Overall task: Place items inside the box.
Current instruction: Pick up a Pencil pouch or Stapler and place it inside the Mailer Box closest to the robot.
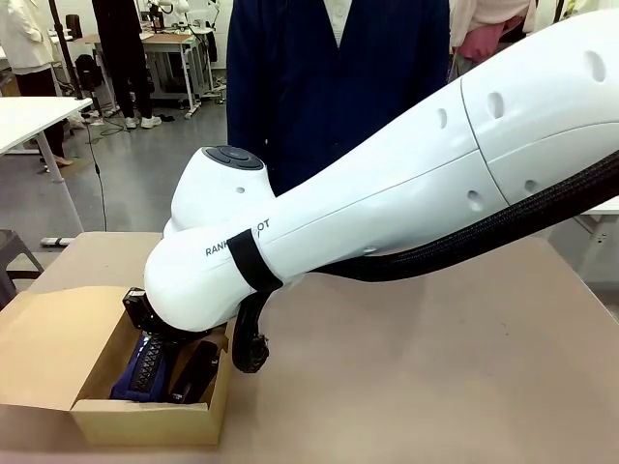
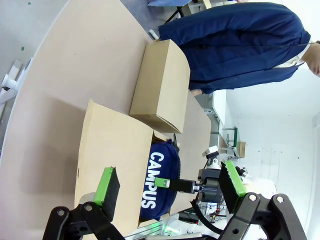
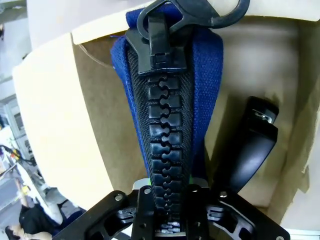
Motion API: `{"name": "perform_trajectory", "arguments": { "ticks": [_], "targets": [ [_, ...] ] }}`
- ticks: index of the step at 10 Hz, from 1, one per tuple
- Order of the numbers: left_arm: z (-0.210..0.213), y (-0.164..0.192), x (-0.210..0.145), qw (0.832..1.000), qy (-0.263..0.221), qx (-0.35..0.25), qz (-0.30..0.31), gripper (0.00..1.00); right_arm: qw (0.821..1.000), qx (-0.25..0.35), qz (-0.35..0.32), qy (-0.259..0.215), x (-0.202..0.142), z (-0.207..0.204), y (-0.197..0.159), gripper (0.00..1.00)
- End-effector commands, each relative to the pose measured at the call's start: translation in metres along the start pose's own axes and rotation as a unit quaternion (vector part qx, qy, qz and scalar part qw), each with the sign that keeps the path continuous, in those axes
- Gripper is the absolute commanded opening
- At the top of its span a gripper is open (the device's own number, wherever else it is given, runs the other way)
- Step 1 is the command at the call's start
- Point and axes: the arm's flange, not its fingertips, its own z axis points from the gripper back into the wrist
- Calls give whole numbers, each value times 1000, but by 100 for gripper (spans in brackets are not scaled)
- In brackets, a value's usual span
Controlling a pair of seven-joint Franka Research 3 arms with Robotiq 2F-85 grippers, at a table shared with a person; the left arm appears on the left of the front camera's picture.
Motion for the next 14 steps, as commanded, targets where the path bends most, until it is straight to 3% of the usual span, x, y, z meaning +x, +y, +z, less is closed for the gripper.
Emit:
{"name": "perform_trajectory", "arguments": {
  "ticks": [1, 2, 7, 9, 10, 11, 12, 13, 14],
  "targets": [
    [-2, 1, -2, 1000, -5, -13, -9, 100, 1000, 0, -9, 1, -2, 0, 8, 84],
    [-2, 1, -2, 1000, -5, -13, -9, 100, 1000, 3, -8, -1, -3, 0, 7, 100],
    [-2, 1, -2, 1000, -5, -13, -9, 100, 998, 53, 25, -1, -10, 27, -3, 100],
    [-2, 1, -2, 1000, -5, -13, -9, 100, 991, 93, 97, 9, -27, 76, -32, 100],
    [-2, 1, -2, 1000, -5, -13, -9, 100, 987, 94, 131, 18, -36, 104, -54, 100],
    [-2, 1, -2, 1000, -5, -13, -9, 100, 976, 138, 170, 5, -50, 152, -99, 100],
    [-2, 1, -2, 1000, -5, -13, -9, 100, 951, 224, 213, -12, -60, 185, -139, 100],
    [-2, 1, -2, 1000, -5, -13, -9, 100, 910, 322, 262, -13, -67, 204, -179, 100],
    [-2, 1, -2, 1000, -5, -13, -9, 100, 917, 346, 196, -30, -62, 203, -218, 100]
  ]
}}
